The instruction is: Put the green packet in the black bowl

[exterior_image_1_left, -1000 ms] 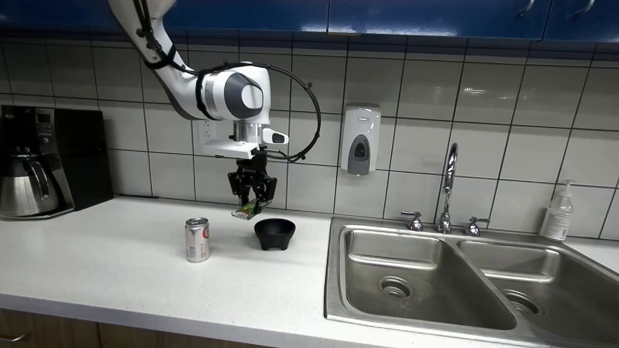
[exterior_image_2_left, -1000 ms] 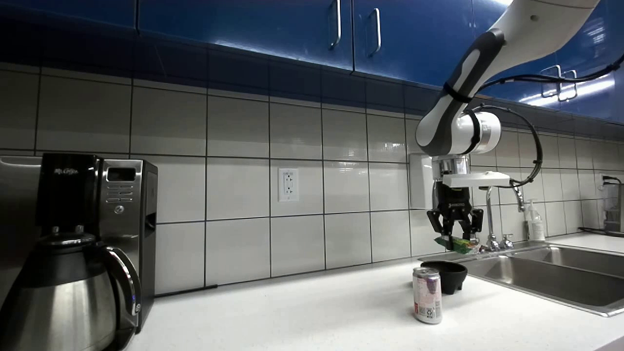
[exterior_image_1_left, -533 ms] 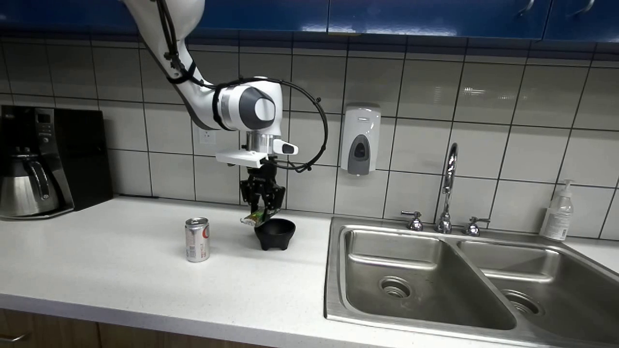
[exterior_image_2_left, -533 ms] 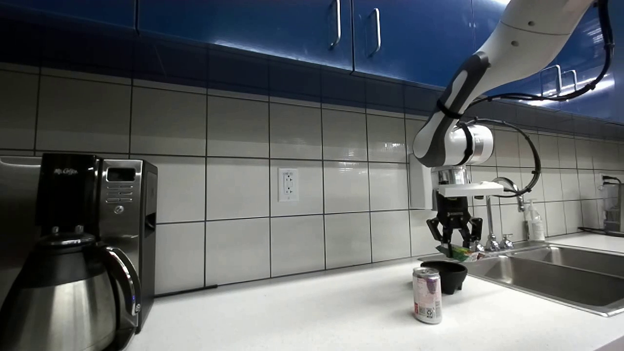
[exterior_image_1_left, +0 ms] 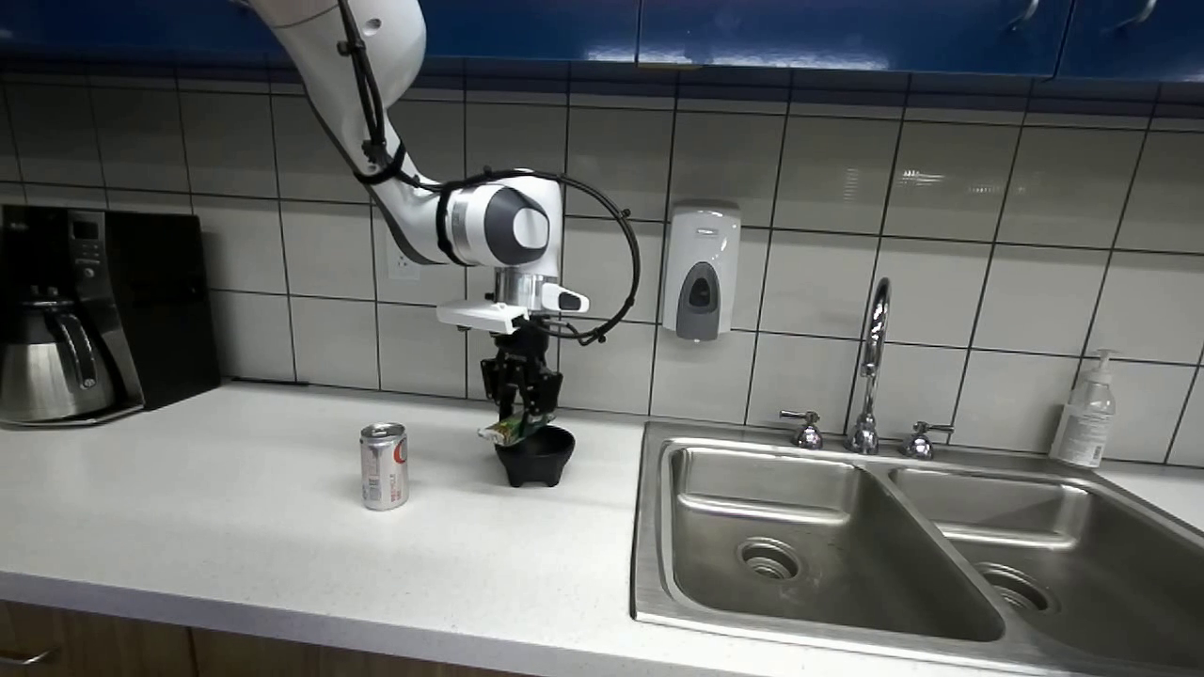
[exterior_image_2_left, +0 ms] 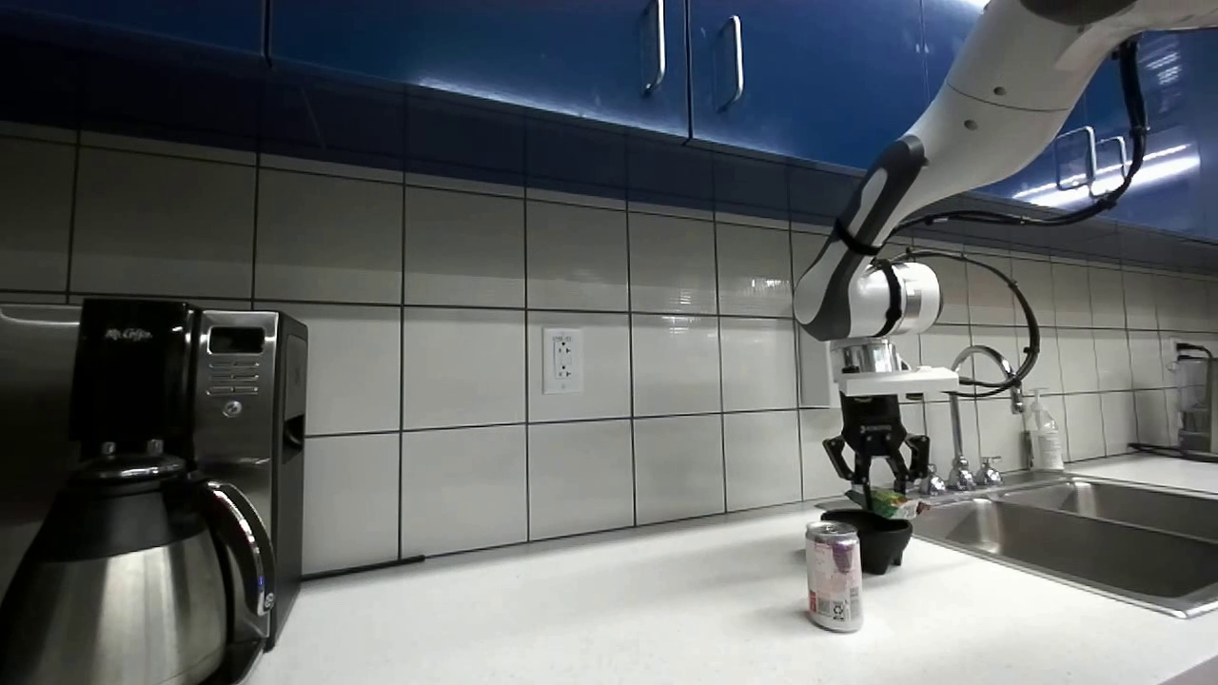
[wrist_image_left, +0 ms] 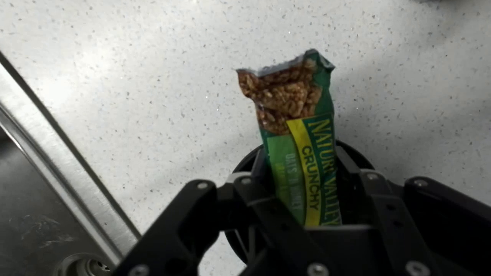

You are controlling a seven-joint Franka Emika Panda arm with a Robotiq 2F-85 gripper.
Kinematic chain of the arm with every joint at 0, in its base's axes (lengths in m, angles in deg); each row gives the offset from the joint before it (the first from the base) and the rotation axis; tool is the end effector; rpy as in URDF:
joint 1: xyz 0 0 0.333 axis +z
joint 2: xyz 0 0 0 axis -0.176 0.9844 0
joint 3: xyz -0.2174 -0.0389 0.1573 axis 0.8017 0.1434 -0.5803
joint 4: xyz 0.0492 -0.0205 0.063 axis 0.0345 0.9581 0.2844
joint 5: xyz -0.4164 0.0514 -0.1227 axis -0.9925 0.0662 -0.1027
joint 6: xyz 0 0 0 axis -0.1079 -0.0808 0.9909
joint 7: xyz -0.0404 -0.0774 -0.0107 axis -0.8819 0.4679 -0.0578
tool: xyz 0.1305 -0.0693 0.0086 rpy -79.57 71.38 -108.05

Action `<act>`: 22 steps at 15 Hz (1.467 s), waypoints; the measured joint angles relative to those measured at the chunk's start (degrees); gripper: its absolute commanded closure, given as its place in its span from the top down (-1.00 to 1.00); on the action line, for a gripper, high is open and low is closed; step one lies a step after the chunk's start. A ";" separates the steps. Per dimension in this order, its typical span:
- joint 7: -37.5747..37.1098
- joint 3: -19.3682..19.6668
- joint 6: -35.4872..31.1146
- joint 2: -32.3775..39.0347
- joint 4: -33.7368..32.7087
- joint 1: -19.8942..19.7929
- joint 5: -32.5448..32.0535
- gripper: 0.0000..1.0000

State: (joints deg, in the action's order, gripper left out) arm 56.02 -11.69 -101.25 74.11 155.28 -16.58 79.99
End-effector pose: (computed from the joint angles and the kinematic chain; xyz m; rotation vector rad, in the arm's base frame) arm 0.5958 -0.1621 0.1844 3.0427 -0.6594 -0.1596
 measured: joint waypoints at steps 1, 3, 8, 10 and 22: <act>-0.46 0.13 0.44 0.82 -0.99 -0.05 0.34 -0.66; -1.24 0.29 1.06 2.28 -2.75 -0.23 0.75 -0.66; -2.96 0.94 2.94 5.51 -6.39 -0.51 0.85 -0.66; -3.34 0.98 3.39 6.49 -7.49 -0.68 0.98 -0.66; -3.91 0.78 4.68 7.22 -9.90 -0.46 1.04 1.00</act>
State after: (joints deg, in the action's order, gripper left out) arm 52.11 -10.91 -96.58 81.33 145.38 -17.05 81.03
